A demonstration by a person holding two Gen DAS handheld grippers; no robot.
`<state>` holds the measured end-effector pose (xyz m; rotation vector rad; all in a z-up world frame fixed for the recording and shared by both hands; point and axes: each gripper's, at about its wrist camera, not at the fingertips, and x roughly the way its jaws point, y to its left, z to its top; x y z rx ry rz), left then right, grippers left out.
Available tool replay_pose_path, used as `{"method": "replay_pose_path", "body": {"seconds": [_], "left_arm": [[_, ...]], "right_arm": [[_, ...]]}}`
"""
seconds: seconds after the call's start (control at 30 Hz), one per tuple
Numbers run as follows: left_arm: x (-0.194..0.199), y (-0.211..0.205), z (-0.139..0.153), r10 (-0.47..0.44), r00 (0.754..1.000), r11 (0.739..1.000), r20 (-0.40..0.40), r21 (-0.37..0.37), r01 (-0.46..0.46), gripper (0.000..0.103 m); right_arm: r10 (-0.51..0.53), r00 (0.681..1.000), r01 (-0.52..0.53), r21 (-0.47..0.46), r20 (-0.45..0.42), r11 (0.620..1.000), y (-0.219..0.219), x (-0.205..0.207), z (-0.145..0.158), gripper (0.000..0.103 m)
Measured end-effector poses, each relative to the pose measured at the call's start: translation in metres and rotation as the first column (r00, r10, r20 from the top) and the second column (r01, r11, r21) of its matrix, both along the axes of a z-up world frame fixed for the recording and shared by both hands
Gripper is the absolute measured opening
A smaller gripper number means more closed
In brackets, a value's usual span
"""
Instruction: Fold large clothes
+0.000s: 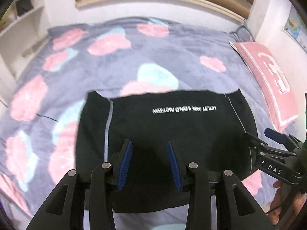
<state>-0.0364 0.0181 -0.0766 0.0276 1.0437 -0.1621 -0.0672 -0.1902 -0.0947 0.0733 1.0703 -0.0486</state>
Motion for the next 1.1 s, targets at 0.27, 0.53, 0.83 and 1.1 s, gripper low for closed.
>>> {"method": "replay_pose_path", "body": {"seconds": [0.27, 0.53, 0.83, 1.1], "left_arm": [[-0.033, -0.009, 0.073, -0.009, 0.991, 1.0, 0.132, 0.016, 0.007, 0.054], [-0.04, -0.007, 0.102, 0.041, 0.987, 0.999, 0.156, -0.018, -0.039, 0.056], [-0.036, 0.004, 0.097, 0.123, 0.98, 0.988, 0.16, 0.076, -0.136, 0.056], [-0.034, 0.005, 0.095, 0.132, 0.978, 0.985, 0.16, 0.086, -0.147, 0.056]], "right_arm": [[0.035, 0.993, -0.03, -0.041, 0.112, 0.999, 0.01, 0.0, 0.062, 0.084], [0.075, 0.982, -0.051, -0.14, 0.171, 0.989, 0.028, -0.009, 0.093, 0.084], [0.072, 0.989, -0.056, -0.129, 0.126, 0.99, 0.029, -0.004, 0.081, 0.084], [0.08, 0.992, -0.07, -0.102, 0.1, 0.992, 0.033, 0.001, 0.073, 0.084]]}}
